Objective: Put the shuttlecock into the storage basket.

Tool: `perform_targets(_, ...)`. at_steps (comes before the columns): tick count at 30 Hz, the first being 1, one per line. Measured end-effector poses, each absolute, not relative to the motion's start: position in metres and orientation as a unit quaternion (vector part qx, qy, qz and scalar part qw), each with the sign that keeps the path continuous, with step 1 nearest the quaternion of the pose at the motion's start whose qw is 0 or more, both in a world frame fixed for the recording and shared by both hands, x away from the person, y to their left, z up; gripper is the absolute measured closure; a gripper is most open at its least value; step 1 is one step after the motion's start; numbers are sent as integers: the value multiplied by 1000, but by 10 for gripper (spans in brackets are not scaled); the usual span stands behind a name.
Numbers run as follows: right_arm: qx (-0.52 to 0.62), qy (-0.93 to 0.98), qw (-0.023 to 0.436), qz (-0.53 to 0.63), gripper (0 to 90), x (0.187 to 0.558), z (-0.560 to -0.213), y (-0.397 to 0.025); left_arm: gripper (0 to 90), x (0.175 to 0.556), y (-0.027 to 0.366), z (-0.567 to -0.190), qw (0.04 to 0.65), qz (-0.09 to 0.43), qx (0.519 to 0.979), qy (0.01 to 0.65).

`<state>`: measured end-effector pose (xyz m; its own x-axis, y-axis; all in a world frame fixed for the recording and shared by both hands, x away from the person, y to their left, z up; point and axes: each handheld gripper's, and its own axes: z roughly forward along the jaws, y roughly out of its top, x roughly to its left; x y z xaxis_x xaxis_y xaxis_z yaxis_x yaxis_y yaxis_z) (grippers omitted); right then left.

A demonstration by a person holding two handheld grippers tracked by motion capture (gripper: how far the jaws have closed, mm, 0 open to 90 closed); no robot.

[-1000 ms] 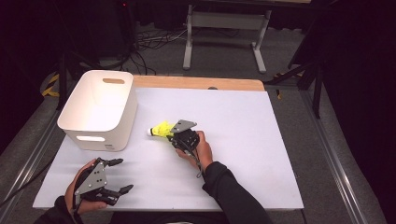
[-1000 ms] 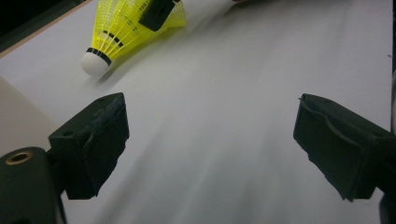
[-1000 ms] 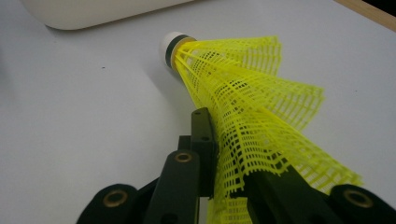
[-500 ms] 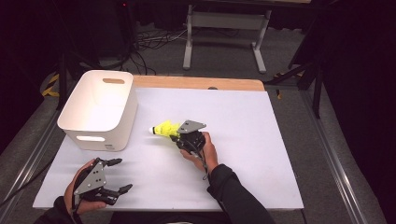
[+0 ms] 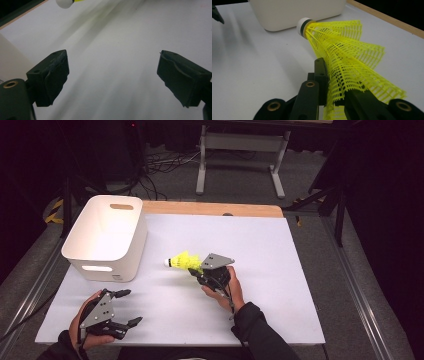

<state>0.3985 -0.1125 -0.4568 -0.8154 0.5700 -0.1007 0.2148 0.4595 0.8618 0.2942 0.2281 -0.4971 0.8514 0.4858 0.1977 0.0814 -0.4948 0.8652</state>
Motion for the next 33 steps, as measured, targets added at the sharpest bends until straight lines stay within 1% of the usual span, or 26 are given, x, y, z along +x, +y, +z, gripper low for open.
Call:
perform_targets(6, 222, 834, 182, 472, 852, 386, -454, -121, 113, 294, 230, -496, 472, 219, 837, 170)
perform_targets(21, 191, 842, 169, 475, 852, 357, -451, -128, 117, 295, 227, -496, 470, 212, 841, 166)
perform_targets(29, 181, 851, 159, 467, 851, 344, -456, -129, 121, 296, 224, -495, 473, 203, 840, 174)
perform_targets(33, 175, 854, 155, 464, 852, 339, -458, -129, 122, 296, 216, -495, 468, 202, 844, 166)
